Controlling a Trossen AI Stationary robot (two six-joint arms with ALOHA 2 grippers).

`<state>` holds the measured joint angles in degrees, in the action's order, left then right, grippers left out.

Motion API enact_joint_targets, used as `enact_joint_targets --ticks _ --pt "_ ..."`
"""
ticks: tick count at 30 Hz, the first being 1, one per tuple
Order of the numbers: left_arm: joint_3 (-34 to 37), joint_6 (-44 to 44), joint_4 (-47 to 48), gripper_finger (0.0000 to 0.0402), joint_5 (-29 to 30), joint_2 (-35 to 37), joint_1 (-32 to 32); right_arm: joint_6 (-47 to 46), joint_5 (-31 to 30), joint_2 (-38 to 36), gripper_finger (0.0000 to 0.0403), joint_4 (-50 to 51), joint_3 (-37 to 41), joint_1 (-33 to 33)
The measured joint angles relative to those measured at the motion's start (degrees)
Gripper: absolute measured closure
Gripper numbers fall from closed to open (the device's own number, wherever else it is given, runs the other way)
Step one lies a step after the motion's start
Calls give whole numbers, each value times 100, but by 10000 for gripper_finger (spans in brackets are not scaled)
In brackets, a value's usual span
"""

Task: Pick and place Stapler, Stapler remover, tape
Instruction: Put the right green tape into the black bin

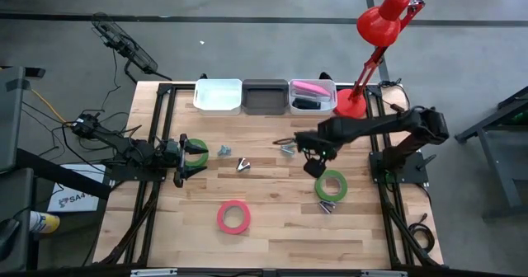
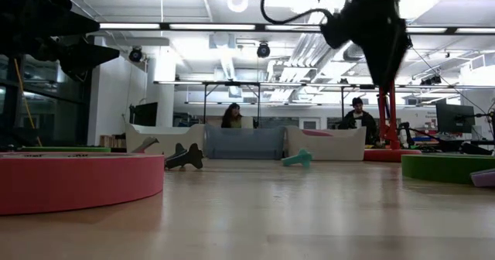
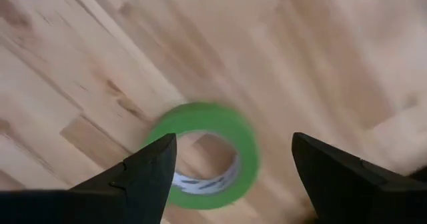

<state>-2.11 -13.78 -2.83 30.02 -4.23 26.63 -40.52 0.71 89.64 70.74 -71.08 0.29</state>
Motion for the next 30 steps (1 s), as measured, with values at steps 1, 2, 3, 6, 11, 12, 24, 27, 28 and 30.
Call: enact_joint_targets --ticks 1,2,3,6,11,12,24,27,28,30 --pt "-2 -2 2 106 2 0 -2 -241 64 -34 114 -156 174 73" --pt "-1 -2 0 106 0 2 -2 -465 129 -53 114 -288 325 139" --pt "0 -2 0 106 0 0 -1 -678 164 -71 114 -434 476 211" --pt "0 -2 0 106 0 2 -2 -1196 329 -84 114 -939 864 369" --pt "-2 -2 2 106 2 0 0 -2153 501 -1 114 -1764 1376 545" --pt "0 -2 0 106 0 2 0 -2319 526 3 114 -1871 1459 595" --pt "-1 -1 2 106 1 1 -2 -3887 523 78 114 -2563 1877 1137" --pt "-1 -2 2 106 0 1 -1 -3960 434 312 114 -2681 1878 1157" --pt "0 0 0 106 0 2 -2 -3960 440 409 114 -2772 1873 1154" --pt "0 -2 2 106 0 0 0 -3993 458 583 114 -2960 1863 1150"
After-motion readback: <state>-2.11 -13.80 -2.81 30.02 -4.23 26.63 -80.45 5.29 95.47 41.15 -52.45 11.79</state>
